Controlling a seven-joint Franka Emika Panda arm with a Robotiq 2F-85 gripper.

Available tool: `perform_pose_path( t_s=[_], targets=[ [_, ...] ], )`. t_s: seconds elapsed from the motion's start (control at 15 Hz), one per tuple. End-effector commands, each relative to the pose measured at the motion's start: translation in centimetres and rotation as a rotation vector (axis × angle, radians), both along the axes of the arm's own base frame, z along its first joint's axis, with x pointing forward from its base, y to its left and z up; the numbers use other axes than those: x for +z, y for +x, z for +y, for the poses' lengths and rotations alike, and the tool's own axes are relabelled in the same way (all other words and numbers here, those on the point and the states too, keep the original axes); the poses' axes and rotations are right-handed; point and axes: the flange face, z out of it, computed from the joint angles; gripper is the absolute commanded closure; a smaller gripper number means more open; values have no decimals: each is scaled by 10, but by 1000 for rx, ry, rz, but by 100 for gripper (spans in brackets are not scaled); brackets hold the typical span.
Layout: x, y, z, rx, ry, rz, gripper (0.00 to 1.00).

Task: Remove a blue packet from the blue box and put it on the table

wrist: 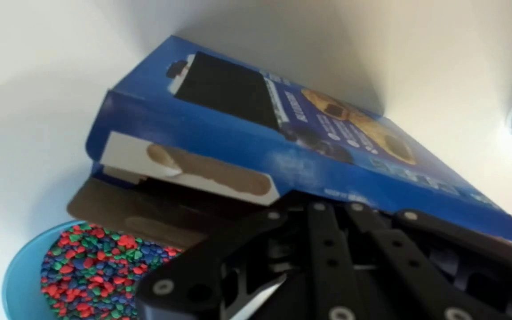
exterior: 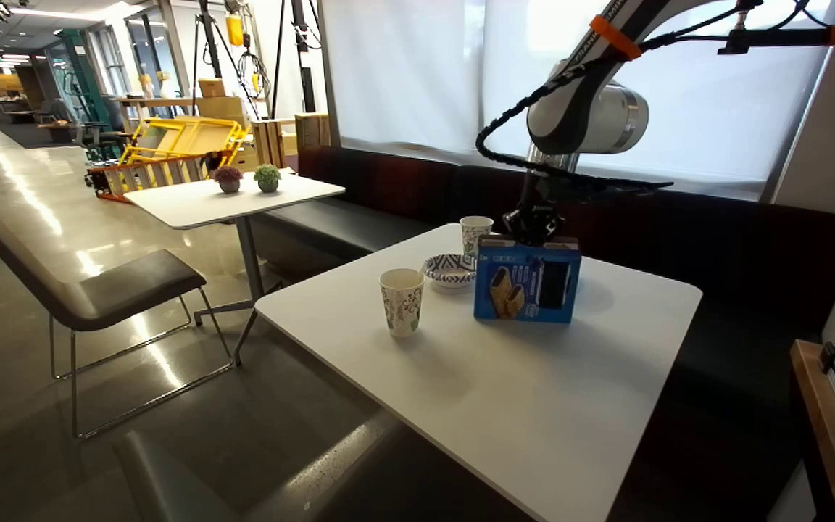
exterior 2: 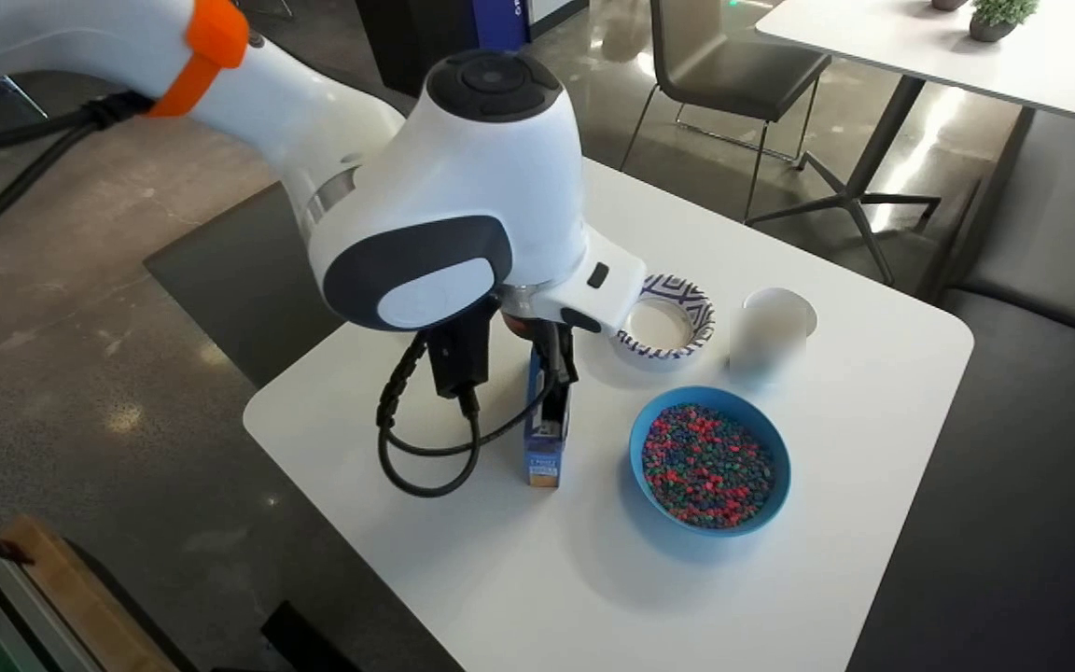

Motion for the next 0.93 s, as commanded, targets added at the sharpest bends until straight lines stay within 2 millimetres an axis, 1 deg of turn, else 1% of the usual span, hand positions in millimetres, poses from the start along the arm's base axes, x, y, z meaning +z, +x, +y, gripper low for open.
perform_pose_path(
  t_s=[0.0, 0.13, 0.33, 0.47, 0.67, 0.87],
  targets=[
    [-9, -14, 6, -114, -2, 41, 100],
    [-9, -17, 12, -72, 14, 50, 100],
    [-1, -19, 27, 127, 19, 35, 100],
    [2, -17, 31, 238, -1, 32, 100],
    [3, -14, 32, 400, -31, 9, 100],
    [-7, -14, 27, 561, -45, 23, 98]
  ],
)
